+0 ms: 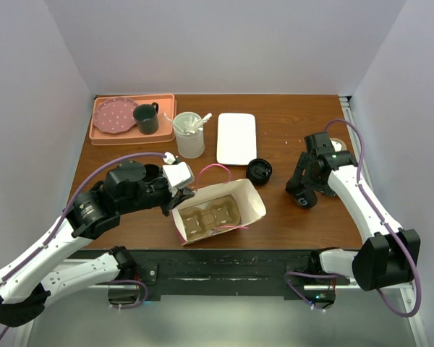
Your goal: Pack the takeout coffee
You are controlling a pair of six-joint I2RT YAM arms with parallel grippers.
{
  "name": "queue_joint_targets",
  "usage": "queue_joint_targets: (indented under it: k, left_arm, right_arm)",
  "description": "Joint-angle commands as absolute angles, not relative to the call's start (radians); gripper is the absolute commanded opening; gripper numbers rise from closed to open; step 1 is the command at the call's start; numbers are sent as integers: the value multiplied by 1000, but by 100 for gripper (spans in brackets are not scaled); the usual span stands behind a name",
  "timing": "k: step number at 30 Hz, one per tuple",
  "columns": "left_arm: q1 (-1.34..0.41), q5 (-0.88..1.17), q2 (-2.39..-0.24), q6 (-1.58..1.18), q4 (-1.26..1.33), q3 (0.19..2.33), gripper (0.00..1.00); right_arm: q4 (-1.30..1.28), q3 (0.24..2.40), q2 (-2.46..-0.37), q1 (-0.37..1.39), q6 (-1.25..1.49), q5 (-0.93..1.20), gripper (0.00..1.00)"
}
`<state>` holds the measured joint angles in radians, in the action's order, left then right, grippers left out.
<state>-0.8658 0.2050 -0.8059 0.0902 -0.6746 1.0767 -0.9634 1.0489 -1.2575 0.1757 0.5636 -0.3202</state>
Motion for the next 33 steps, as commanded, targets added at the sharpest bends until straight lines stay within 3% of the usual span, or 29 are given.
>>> queue_joint_targets:
  k: [1, 15, 23, 33]
  left_arm:
    - [-870, 213, -796, 86, -641, 1112, 5]
    - [-870, 209, -790, 74, -638, 1097, 5]
    - [-870, 195, -790, 71, -630, 1088, 6]
    - [-870, 172, -788, 71, -627, 1095, 11]
  right_arm:
    - [-933, 1043, -1252, 167, 542, -315, 86]
    - [-828, 1097, -1316, 172, 618, -216, 80]
    - [-900, 1247, -1471, 253, 693, -324, 78]
    - [-917, 1301, -1623, 279, 684, -347, 64]
